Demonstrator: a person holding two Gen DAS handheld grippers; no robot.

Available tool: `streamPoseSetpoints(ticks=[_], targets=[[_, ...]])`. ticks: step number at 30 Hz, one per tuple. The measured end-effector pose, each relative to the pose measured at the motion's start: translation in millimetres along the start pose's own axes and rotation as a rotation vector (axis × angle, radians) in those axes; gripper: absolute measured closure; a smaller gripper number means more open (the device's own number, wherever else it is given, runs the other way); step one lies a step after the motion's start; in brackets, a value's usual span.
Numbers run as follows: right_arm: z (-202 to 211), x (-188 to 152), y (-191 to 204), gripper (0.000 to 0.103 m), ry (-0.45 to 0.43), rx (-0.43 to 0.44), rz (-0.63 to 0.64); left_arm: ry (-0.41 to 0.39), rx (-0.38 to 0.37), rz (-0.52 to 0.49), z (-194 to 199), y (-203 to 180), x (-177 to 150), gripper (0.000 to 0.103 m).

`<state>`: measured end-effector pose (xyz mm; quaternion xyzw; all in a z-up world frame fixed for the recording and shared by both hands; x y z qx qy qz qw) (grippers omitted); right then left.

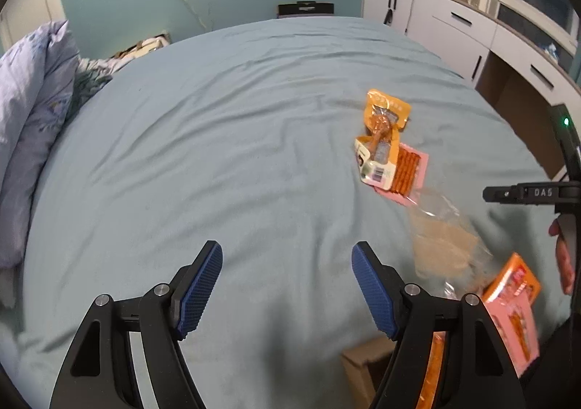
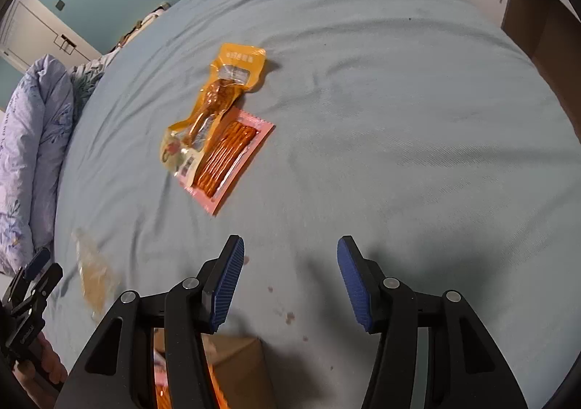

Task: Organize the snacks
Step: 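Move both open tools toward the orange cartoon pack and last pink pack, then grasp the orange cartoon snack pack with the left tool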

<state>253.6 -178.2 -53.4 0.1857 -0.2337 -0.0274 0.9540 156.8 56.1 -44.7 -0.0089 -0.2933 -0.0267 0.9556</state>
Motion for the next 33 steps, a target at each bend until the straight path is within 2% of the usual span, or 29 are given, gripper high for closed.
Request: streamPoseSetpoints(ticks=[3, 7, 9, 12, 16, 17, 20, 24, 27, 29, 30, 31, 32, 33], targets=[[-6, 6, -2, 0.051, 0.003, 0.001, 0.007, 0.019, 0.015, -0.033, -16, -1, 5, 0.029], [-18, 18, 3, 0.051, 0.008, 0.008, 0.032, 0.063, -0.063, -0.063, -36, -10, 19, 0.029], [-24, 24, 4, 0.051, 0.006, 0.002, 0.048, 0.082, -0.078, -0.103, -46, -21, 28, 0.029], [-35, 33, 2, 0.051, 0.007, -0.005, 0.049, 0.105, -0.055, -0.203, -66, -52, 52, 0.029], [-46, 42, -9, 0.051, 0.017, 0.033, -0.006, 0.102, -0.074, -0.276, -87, -96, 91, 0.029], [-48, 43, -13, 0.051, 0.018, 0.040, -0.023, 0.107, -0.076, -0.298, -93, -108, 99, 0.025], [-49, 47, -23, 0.051, 0.009, 0.059, -0.057, 0.150, -0.065, -0.382, -122, -144, 120, 0.013], [-42, 50, -33, 0.051, -0.003, 0.096, -0.105, 0.263, -0.056, -0.449, -168, -174, 125, 0.012], [-38, 54, -38, 0.051, -0.018, 0.116, -0.129, 0.325, -0.019, -0.440, -199, -181, 124, 0.012], [-37, 55, -40, 0.051, -0.026, 0.125, -0.138, 0.362, -0.020, -0.417, -213, -181, 122, 0.013], [-37, 55, -39, 0.051, -0.025, 0.127, -0.141, 0.380, -0.050, -0.387, -217, -180, 121, 0.015], [-37, 54, -39, 0.051, -0.024, 0.130, -0.143, 0.399, -0.081, -0.355, -220, -179, 122, 0.039], [-39, 55, -39, 0.051, -0.021, 0.133, -0.144, 0.419, -0.102, -0.320, -222, -177, 123, 0.054], [-40, 55, -38, 0.051, -0.017, 0.133, -0.143, 0.425, -0.115, -0.269, -221, -173, 127, 0.060]])
Point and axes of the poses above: each gripper's, at about its wrist camera, not at the fingertips, and z roughly against the way its jaws point, y to its left, x to its top, the point moved 4 cm from there along -z, roughly the way its jaws point, and after that the axes turned 6 degrees about z, right-handed, at the moved point
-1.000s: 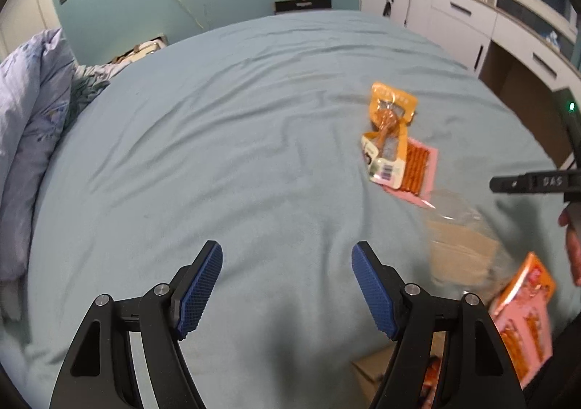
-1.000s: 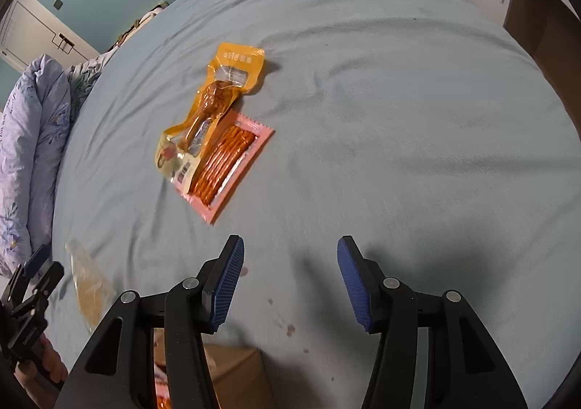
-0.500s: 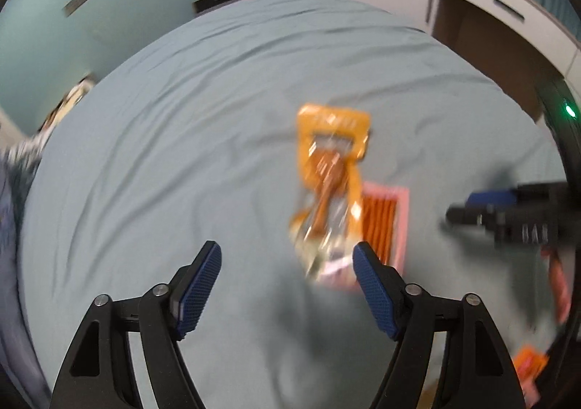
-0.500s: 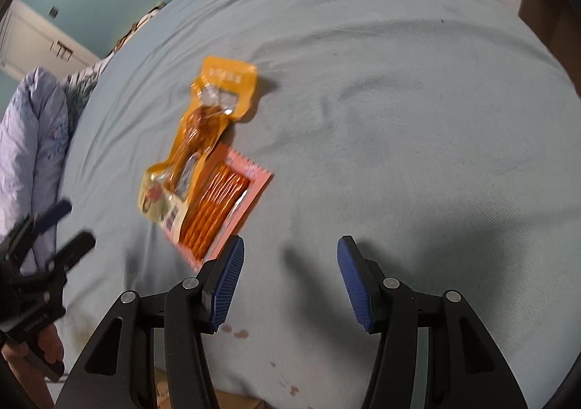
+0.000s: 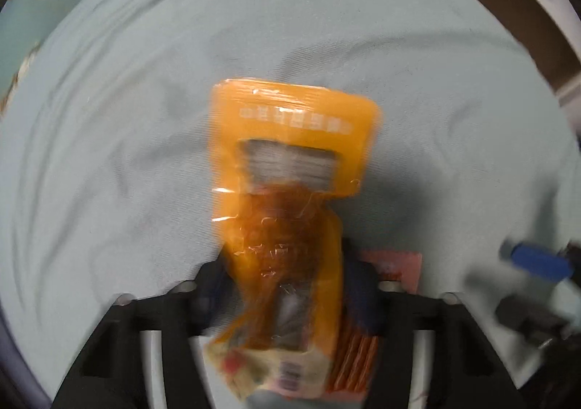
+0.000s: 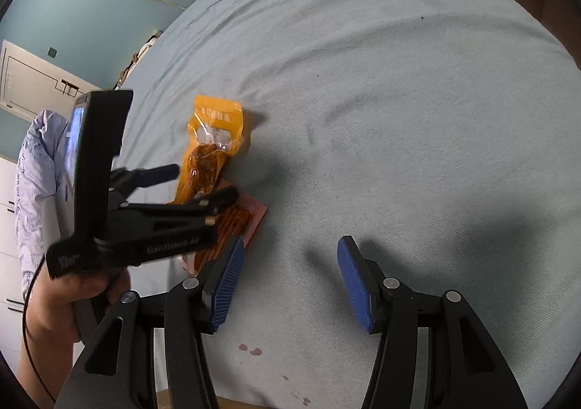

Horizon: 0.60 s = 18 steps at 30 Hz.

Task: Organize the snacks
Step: 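Grasp the orange cartoon snack pack with the left tool, then drop the orange pack into the box with the left tool while the right tool grasps the last pink pack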

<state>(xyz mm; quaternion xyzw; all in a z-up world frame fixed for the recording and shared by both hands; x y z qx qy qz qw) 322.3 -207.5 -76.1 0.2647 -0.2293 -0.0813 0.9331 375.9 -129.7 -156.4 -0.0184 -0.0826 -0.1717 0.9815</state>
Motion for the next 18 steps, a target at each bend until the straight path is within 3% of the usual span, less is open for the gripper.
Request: streamPoseSetpoints(ticks=[3, 6, 9, 12, 15, 18], targets=[[-4, 0, 1, 0.051, 0.010, -0.002, 0.002, 0.004, -0.028, 0.053, 8, 8, 0, 0.065], [-4, -1, 2, 0.051, 0.020, 0.004, 0.003, -0.050, -0.003, 0.047, 30, 16, -10, 0.066], [-5, -1, 3, 0.051, 0.031, 0.025, 0.005, -0.109, -0.038, 0.110, 64, 31, -23, 0.066], [-10, -1, 5, 0.051, 0.054, 0.047, 0.011, -0.183, -0.067, 0.176, 112, 53, -49, 0.066], [-19, 1, 10, 0.051, 0.073, 0.093, 0.021, -0.273, -0.051, 0.175, 166, 68, -83, 0.066], [-36, 9, 13, 0.051, 0.103, 0.119, 0.035, -0.335, -0.101, 0.193, 216, 73, -127, 0.065]])
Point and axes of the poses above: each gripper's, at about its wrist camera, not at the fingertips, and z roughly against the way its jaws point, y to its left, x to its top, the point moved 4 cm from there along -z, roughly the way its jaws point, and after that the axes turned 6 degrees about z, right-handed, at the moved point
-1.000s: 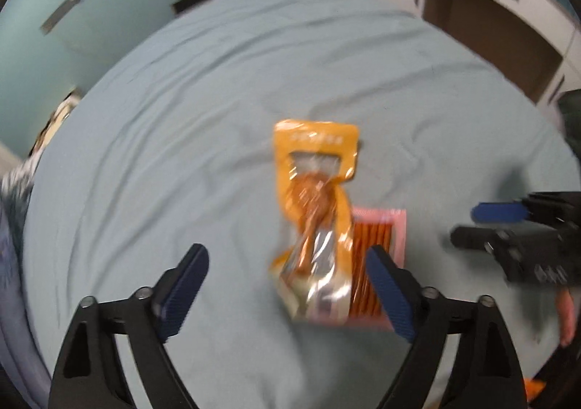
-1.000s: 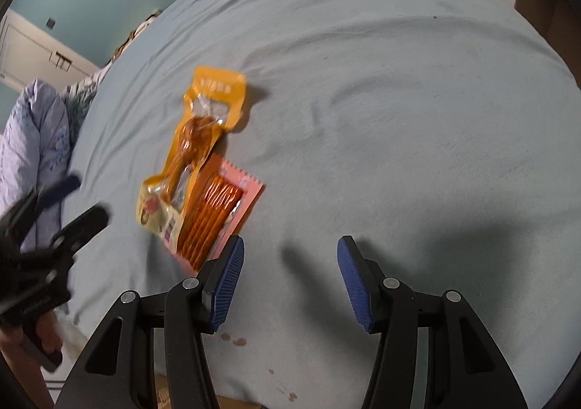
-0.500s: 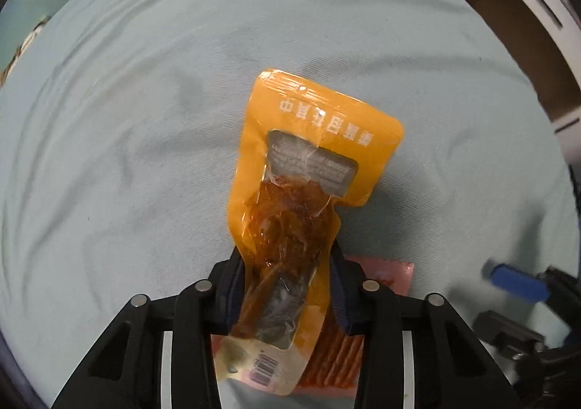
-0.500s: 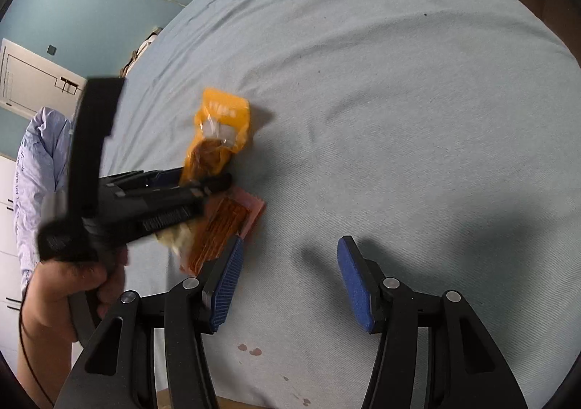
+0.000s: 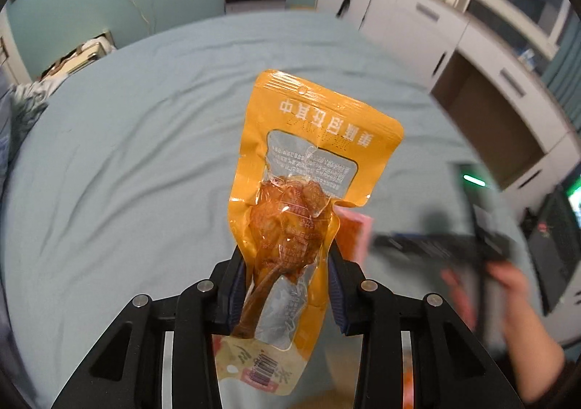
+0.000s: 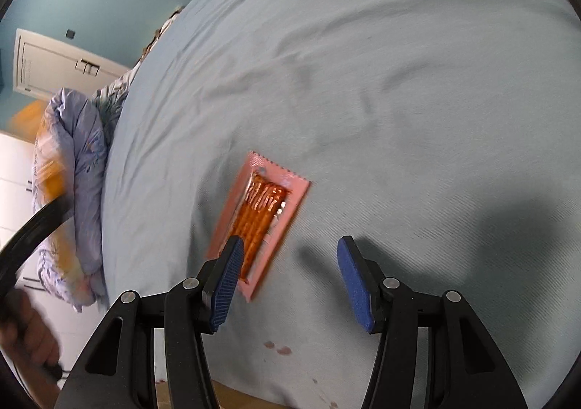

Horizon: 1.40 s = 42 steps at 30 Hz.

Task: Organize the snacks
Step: 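Drop the orange pack into the box with the left tool while the right tool grasps the last pink pack, then carry the last pink pack over the box and open the right tool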

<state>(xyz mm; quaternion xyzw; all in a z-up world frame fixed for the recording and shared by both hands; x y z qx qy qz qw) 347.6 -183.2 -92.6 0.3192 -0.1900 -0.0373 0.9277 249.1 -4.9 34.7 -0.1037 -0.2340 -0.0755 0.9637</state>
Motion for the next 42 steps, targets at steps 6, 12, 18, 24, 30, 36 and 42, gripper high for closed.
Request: streamPoseSetpoints(ticks=[6, 12, 18, 24, 30, 36, 42], targets=[[-21, 21, 6, 0.051, 0.043, 0.058, 0.022, 0.019, -0.160, 0.095, 62, -2, -99, 0.065], [-41, 24, 26, 0.089, 0.032, 0.027, 0.161, 0.130, -0.269, 0.090, 26, -36, -171, 0.063], [-30, 13, 33, 0.103, -0.026, 0.063, 0.188, 0.240, -0.174, 0.056, -28, -37, -197, 0.059], [18, -3, 44, 0.103, -0.141, 0.103, 0.209, 0.139, -0.201, 0.067, -11, -32, -188, 0.030], [73, -41, 64, 0.103, -0.243, 0.101, 0.249, -0.064, -0.140, 0.121, 26, -12, -169, 0.022], [135, -112, 93, 0.103, -0.327, 0.193, 0.311, -0.160, -0.029, 0.204, 41, 23, -163, 0.022], [148, -198, 99, 0.103, -0.191, 0.288, 0.331, -0.164, -0.015, 0.248, 48, 36, -177, 0.022]])
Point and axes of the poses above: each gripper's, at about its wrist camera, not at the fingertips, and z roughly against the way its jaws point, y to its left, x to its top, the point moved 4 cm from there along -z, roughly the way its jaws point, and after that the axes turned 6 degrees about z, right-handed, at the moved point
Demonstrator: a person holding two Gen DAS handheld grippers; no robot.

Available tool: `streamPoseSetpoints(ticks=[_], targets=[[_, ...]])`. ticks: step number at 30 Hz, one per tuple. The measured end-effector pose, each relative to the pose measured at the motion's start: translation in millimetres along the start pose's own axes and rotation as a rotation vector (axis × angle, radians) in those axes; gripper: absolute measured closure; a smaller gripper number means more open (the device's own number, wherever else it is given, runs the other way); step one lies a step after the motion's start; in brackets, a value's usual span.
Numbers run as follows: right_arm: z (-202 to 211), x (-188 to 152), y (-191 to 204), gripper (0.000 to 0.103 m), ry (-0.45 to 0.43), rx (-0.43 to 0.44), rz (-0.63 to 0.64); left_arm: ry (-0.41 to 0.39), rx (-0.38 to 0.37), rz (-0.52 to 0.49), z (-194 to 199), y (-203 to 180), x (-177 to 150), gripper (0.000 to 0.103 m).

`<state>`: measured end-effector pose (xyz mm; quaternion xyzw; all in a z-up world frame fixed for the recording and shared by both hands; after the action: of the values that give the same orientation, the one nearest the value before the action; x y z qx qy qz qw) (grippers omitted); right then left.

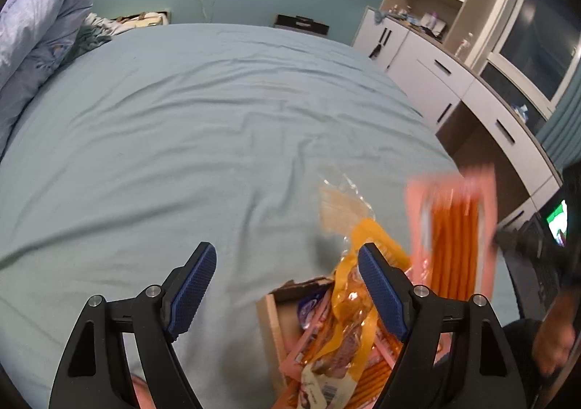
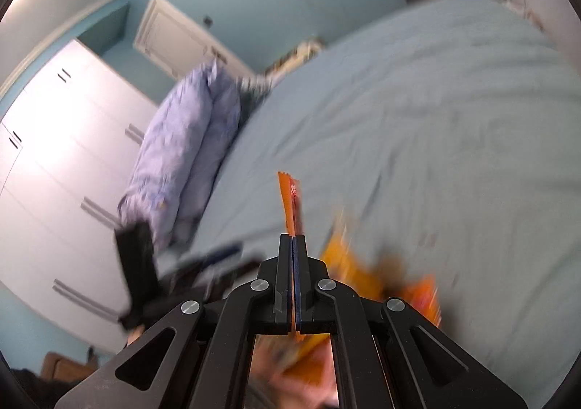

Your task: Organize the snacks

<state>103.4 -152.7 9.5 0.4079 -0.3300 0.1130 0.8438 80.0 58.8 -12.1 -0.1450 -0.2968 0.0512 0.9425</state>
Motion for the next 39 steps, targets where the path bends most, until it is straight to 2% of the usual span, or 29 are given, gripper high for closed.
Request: streamPoseSetpoints(ticks=[2, 8, 11, 14, 15, 17, 18, 19, 20, 21, 23, 26, 28, 30, 32, 33, 39], targets=[[-9, -25, 1, 0.103, 0.057, 0.008, -0.013, 0.004, 0.017, -0.004, 3, 0, -5, 0.022], [-49, -72, -44, 0.103, 0.198, -0.128, -0.053, -0.002, 0.079, -0.050, -7, -19, -10, 0.022], [-59, -74, -55, 0.103, 0.232, -0.155, -0.101, -0.010, 0.104, -0.066, -5, -20, -13, 0.021], [-54, -64, -60, 0.100, 0.203, -0.193, -0.142, -0.013, 0.114, -0.079, -5, -21, -14, 0.021], [-47, -61, -59, 0.092, 0.178, -0.240, -0.126, -0.010, 0.115, -0.082, -5, -21, -15, 0.021], [-35, -54, -51, 0.068, 0.142, -0.279, -0.091, -0.008, 0.114, -0.093, -5, -23, -16, 0.021], [-29, -56, -44, 0.044, 0.125, -0.267, -0.073, -0.010, 0.116, -0.102, -5, -24, -17, 0.021], [-24, -61, -37, 0.024, 0.121, -0.252, -0.065, -0.012, 0.123, -0.110, -5, -25, -17, 0.020], [-17, -64, -32, 0.022, 0.122, -0.252, -0.057, -0.013, 0.130, -0.117, -6, -25, -17, 0.019], [-11, -69, -24, 0.022, 0.116, -0.273, -0.035, -0.012, 0.135, -0.123, -6, -26, -18, 0.018], [-1, -75, -13, 0.022, 0.105, -0.376, 0.040, -0.007, 0.128, -0.131, -7, -29, -18, 0.017], [8, -86, 3, 0.022, 0.121, -0.591, 0.227, 0.002, 0.127, -0.155, -8, -34, -21, 0.013], [1, -92, 11, 0.022, 0.143, -0.653, 0.303, -0.001, 0.145, -0.181, -8, -38, -24, 0.010], [-8, -97, 7, 0.022, 0.169, -0.634, 0.273, -0.007, 0.160, -0.198, -7, -40, -25, 0.005], [-23, -97, 7, 0.022, 0.203, -0.551, 0.209, -0.020, 0.172, -0.215, -5, -43, -26, 0.003], [-24, -97, 6, 0.022, 0.206, -0.538, 0.197, -0.027, 0.179, -0.222, -4, -43, -27, 0.003], [-19, -96, 2, 0.022, 0.165, -0.556, 0.192, -0.034, 0.193, -0.218, -2, -42, -26, 0.001]])
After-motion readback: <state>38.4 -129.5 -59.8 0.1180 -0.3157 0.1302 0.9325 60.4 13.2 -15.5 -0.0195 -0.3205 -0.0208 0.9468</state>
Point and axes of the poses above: each gripper's, at about its wrist camera, not at the fingertips, and z roughly against the way its jaws point, y to its left, x to its top, the point moved 4 cm from there along -z, roughly the way its jaws point, and after that the axes turned 6 degrees about z, right-handed, at the moved point
